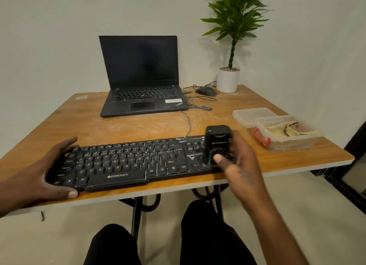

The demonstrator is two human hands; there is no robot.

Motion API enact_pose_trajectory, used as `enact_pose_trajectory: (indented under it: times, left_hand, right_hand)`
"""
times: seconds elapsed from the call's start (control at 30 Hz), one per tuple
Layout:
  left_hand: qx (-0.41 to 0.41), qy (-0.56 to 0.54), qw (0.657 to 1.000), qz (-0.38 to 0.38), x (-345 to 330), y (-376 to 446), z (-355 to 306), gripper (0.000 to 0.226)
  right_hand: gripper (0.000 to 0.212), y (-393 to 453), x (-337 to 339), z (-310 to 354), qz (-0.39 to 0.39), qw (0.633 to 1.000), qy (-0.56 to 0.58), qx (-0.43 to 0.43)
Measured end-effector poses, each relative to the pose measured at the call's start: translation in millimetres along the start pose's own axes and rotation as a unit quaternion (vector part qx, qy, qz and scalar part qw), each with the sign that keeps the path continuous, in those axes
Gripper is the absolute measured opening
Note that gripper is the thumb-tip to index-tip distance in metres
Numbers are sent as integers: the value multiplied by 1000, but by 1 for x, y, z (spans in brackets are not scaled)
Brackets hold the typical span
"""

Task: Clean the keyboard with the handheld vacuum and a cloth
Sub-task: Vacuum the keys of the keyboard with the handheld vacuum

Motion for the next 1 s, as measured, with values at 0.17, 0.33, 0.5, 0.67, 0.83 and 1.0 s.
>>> enact_pose_trajectory:
  times: [0.17,0.33,0.5,0.67,0.83,1.0]
  left_hand:
    - [7,-46,999,-5,-4,-5,-17,146]
    - [4,-59,998,-7,-5,-5,-18,149]
    - [-3,-62,998,2,-5,-4,-14,151]
    - [1,-57,998,-17,-2,-7,-14,146]
    - [8,-59,998,-11,-4,-8,-20,143]
    - [15,-53,998,-9,-5,-7,-20,146]
  right_hand:
    - [67,5,42,-20,-59,998,5,-34]
    - [66,-5,-7,-3,-28,999,-27,17]
    - [72,-12,-43,11,21,998,-34,45]
    - [67,3,8,-15,-22,1000,7,-8]
    - [63,6,48,-27,-86,995,33,-26]
    - [66,-3,0,-7,-24,999,3,24]
Point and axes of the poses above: each hand's wrist, its own y-axis towards the middle knuckle, its own x-axis out of the back of the hand, z = x × y, the point moved 10 cm from there along y, towards the middle knuckle, and after that the axes turned 8 degrees about -y, right-handed, at the moved point
